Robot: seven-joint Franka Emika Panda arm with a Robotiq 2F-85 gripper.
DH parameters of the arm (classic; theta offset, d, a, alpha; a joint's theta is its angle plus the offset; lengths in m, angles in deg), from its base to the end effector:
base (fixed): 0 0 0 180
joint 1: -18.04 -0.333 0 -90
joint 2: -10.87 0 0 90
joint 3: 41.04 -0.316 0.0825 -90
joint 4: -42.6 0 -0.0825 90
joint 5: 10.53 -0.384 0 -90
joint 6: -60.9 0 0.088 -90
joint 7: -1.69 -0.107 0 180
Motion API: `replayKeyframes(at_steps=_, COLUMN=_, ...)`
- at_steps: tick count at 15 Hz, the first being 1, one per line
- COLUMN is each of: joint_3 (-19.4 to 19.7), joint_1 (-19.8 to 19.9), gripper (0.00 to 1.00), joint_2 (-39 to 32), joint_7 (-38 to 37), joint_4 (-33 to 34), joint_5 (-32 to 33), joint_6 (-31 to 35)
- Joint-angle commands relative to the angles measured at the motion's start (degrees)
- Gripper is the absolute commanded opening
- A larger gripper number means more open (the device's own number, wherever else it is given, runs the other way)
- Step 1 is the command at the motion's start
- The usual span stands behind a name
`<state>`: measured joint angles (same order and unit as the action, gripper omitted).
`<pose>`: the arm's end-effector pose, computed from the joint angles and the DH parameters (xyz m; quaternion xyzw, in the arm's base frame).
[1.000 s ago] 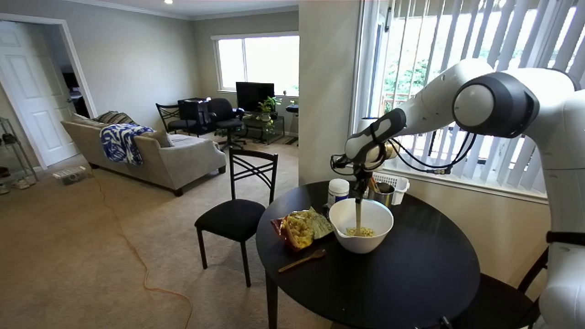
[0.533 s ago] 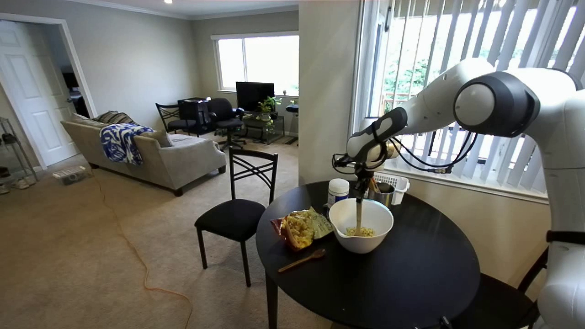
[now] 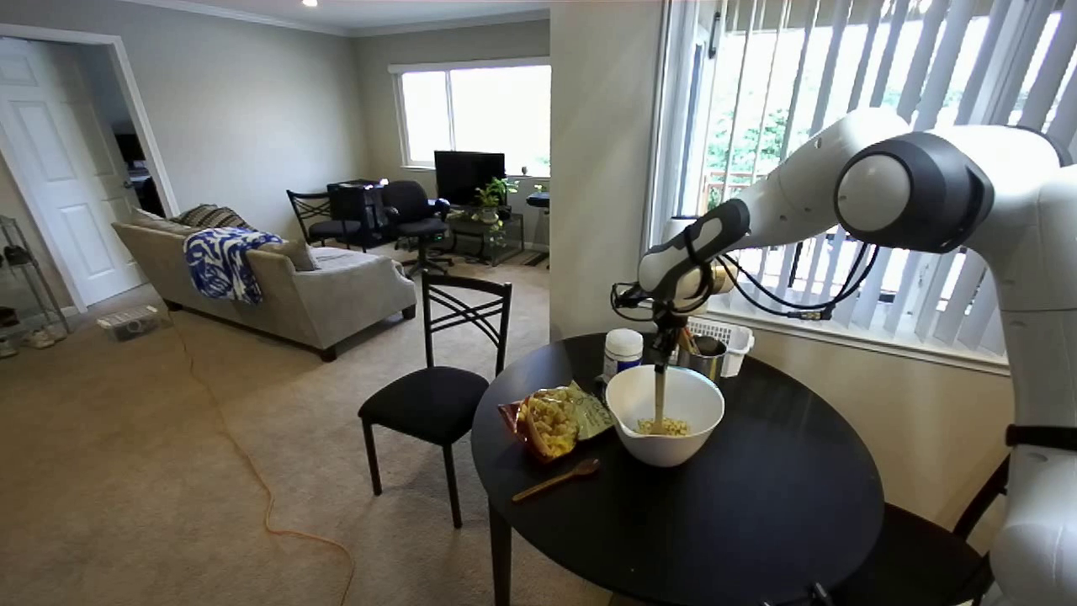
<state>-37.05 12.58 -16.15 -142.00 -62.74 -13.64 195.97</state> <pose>0.6491 0.0205 0.2772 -0.3098 0.9505 -0.0036 0.0245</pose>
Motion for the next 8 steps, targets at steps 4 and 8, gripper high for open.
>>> replayKeyframes(at_steps=4, joint_3=1.01, joint_1=-1.49, gripper=0.04, joint_2=0.04, joint_7=-0.61, joint_4=-3.04, joint_5=1.98, joint_6=7.38)
replayKeyframes(at_steps=8, joint_3=2.35, joint_1=-3.09, gripper=0.04, joint_2=0.08, joint_7=-1.86, joint_4=-3.7, joint_5=4.81, joint_6=10.07)
